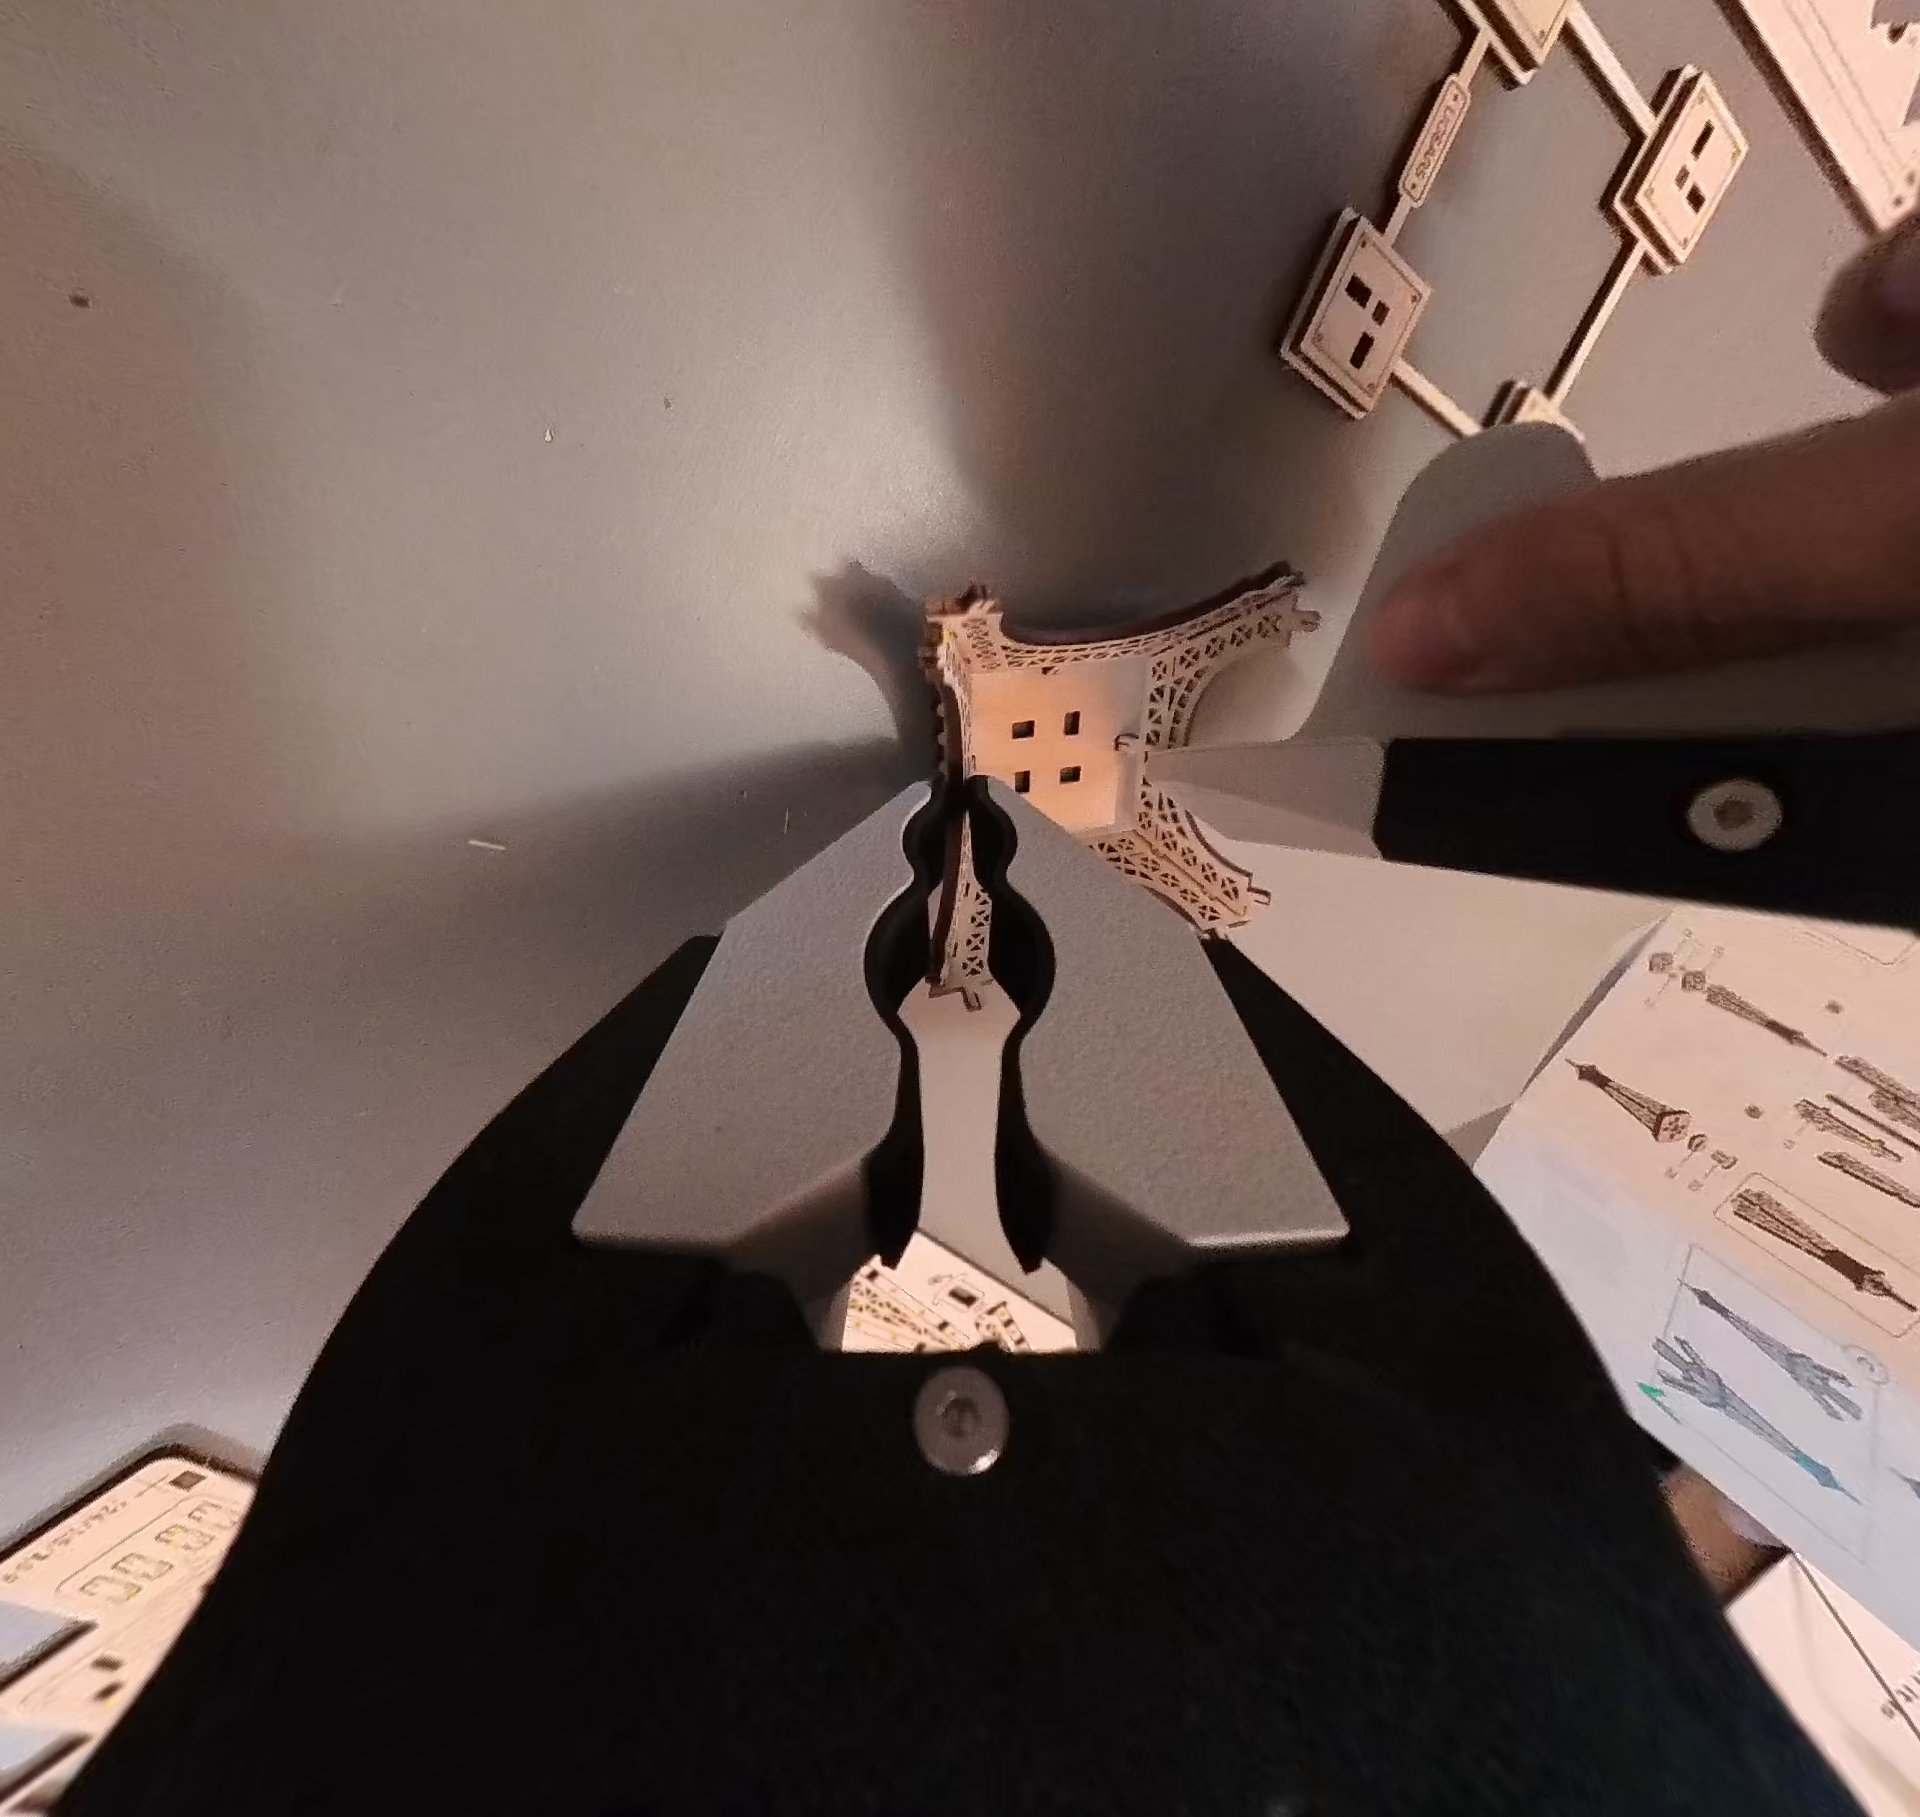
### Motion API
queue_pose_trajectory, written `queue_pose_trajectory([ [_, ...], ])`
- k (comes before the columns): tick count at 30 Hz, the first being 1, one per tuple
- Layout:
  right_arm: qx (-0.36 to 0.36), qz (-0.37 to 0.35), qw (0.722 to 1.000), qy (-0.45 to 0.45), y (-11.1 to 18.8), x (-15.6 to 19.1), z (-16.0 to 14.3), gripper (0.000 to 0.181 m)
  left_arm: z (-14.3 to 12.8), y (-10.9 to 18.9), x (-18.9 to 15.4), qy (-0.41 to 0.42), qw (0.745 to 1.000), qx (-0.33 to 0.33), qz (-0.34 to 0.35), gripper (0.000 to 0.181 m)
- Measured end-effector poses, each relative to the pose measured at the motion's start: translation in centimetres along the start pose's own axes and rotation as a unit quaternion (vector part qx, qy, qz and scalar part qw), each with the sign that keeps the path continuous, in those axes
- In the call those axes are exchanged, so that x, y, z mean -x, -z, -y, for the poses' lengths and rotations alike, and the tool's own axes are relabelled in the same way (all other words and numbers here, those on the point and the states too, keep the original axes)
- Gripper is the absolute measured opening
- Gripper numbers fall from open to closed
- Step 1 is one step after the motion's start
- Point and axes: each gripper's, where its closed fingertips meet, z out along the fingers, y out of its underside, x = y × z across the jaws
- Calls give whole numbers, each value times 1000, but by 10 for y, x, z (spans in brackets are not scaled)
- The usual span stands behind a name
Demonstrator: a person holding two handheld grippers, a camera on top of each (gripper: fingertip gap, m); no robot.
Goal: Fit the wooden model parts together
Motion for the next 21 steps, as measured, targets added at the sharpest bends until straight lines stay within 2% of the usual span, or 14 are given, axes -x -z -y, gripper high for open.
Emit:
queue_pose_trajectory([
  [21, 37, 31, 999, 23, -1, 1, -2, 2, 0, 0, 0, -13, 999, -8, -34, 1],
])
